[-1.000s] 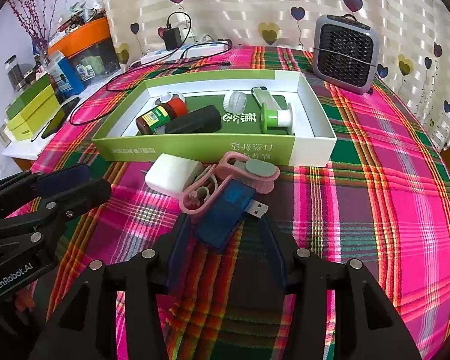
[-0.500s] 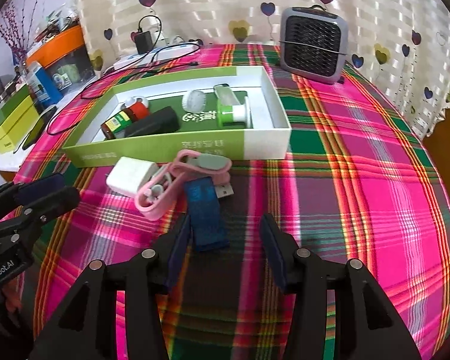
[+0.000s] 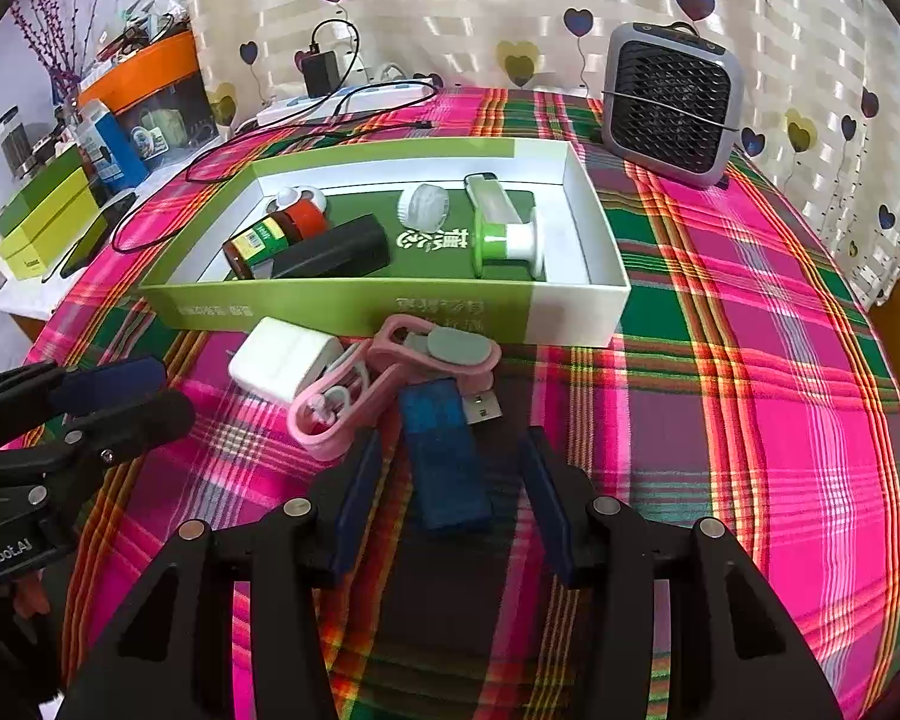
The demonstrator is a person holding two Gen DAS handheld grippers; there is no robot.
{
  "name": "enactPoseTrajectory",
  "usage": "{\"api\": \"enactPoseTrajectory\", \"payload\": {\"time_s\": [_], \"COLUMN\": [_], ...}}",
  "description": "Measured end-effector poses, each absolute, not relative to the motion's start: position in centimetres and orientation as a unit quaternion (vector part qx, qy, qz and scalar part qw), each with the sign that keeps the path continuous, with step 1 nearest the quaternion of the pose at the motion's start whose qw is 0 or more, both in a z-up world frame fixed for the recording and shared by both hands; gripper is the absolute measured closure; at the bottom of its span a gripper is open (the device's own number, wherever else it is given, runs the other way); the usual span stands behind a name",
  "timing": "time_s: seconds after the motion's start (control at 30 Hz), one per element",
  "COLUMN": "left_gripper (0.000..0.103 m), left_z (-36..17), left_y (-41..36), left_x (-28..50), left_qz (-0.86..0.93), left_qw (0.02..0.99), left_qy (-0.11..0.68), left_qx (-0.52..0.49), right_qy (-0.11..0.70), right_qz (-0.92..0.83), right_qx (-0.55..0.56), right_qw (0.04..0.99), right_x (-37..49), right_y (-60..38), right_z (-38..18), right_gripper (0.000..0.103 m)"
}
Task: Organize rigid objects
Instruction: 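Close the right tool on the blue USB drive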
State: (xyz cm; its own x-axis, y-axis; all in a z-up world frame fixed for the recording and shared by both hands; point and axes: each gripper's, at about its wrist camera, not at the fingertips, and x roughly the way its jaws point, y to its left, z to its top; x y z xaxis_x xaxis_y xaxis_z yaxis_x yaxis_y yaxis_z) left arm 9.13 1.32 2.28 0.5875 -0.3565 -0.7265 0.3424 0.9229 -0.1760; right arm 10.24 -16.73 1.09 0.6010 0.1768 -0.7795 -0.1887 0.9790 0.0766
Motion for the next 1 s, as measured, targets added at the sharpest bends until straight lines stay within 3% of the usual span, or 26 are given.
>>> {"api": "enactPoseTrajectory", "payload": {"time_s": [0.07,0.17,0.3,1.0], "left_gripper": [0.066,0.066,0.066,0.066], "left_z": [2.4,2.7,3.1,2.8], "left_y": [0.9,0.3,-0.7,-6.3], "left_x": [9.1,9.0,9.0,9.8], "left_qz": [-0.197,-0.209,-0.218,-0.250], "left_qw": [0.891,0.890,0.889,0.876], "left_qy": [0.408,0.406,0.404,0.409], "left_qx": [-0.002,0.001,0.010,0.047], "right_qy": [0.435,0.433,0.433,0.421], "right_qz": [0.107,0.106,0.111,0.094], "right_qx": [-0.003,-0.011,-0.003,0.032], "right_qw": [0.894,0.895,0.895,0.902], "right_x": [10.3,10.3,10.3,8.8], "right_y": [-16.9,-17.0,-17.5,-22.2], "right_z": [1.1,1.1,1.1,2.1], "right_gripper": [0.055,0.073,0.080,0.080]}}
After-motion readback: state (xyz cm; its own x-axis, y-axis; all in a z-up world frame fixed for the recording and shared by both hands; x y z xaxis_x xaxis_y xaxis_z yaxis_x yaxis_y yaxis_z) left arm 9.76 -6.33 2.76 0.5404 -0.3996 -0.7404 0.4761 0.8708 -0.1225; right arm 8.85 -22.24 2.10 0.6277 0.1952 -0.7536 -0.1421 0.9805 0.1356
